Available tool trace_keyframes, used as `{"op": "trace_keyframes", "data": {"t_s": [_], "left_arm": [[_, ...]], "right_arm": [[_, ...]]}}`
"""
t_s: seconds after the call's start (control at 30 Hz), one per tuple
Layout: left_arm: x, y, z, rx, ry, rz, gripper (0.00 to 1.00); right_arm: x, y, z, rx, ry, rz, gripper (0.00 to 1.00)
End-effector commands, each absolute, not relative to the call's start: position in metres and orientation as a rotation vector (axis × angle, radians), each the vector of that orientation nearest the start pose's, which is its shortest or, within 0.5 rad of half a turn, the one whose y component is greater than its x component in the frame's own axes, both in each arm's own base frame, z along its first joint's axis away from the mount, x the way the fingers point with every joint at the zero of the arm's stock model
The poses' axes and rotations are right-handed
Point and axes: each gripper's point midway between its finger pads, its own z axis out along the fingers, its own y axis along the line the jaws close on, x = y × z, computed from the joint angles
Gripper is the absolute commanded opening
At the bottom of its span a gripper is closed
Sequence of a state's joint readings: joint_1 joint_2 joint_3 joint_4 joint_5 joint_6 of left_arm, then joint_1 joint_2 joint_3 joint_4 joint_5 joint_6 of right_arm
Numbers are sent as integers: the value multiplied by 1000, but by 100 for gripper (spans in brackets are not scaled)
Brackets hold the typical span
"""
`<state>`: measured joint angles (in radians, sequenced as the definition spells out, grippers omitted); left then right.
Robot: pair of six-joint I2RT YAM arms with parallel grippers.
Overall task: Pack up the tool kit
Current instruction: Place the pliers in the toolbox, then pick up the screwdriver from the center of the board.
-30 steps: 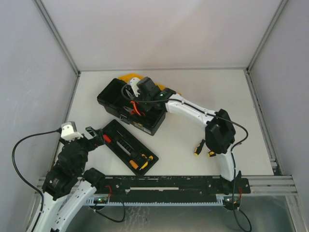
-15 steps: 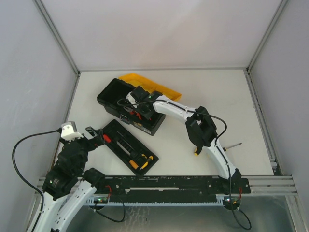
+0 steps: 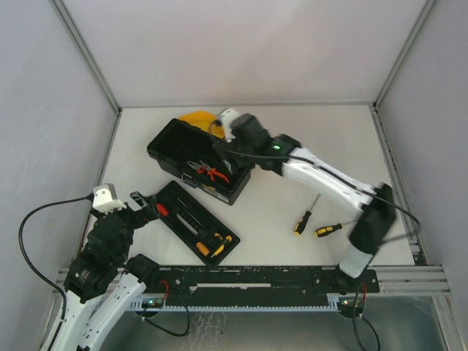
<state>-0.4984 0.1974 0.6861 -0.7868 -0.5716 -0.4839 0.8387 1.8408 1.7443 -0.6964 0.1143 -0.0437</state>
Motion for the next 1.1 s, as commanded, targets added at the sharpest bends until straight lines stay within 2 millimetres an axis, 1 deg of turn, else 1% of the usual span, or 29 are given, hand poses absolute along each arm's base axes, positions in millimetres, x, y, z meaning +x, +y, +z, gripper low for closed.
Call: {"op": "trace_keyframes", "data": {"t_s": [0.0,0.03,0.1,0.17,0.2,0.23,0.27,0.33,0.4,0.47,0.53,0.6,0.73,0.8,0.87,0.97,1.07], "left_arm": [[182,-9,230,-354,1781,-151,100],[182,-9,230,-356,1779,-150,100],[182,-8,231,-360,1775,-150,100],[182,-9,231,-358,1772,-154,100],[182,-9,231,-355,1773,-156,100],[183,-10,231,-351,1775,-157,100],[183,-8,231,-362,1775,-147,100],[184,-6,230,-370,1779,-135,100],[185,-7,230,-367,1783,-135,100],[185,-7,229,-366,1786,-132,100],[184,-6,229,-370,1784,-133,100],[184,-6,230,-371,1779,-134,100],[185,-7,229,-368,1785,-133,100],[184,-6,229,-368,1785,-131,100],[184,-5,229,-374,1782,-129,100],[184,-6,230,-372,1778,-135,100],[185,-7,229,-365,1786,-134,100]], "right_arm": [[335,292,288,-486,1970,295,77],[331,269,285,-355,1990,271,81],[322,219,259,-103,2060,205,83],[303,172,216,161,2169,106,83],[286,151,184,245,2247,40,82],[274,141,164,299,2287,18,81],[263,135,147,325,2322,7,81],[245,126,121,395,2381,-12,81],[231,122,100,487,2423,-8,79],[222,124,81,536,2462,13,76],[218,127,66,549,2488,27,73],[217,125,57,577,2502,-9,70],[218,131,38,566,2548,-39,64],[214,133,27,567,2580,-71,59],[207,134,17,564,2593,-123,58],[202,142,9,565,2602,-139,54],[198,142,0,561,2605,-176,51]]}}
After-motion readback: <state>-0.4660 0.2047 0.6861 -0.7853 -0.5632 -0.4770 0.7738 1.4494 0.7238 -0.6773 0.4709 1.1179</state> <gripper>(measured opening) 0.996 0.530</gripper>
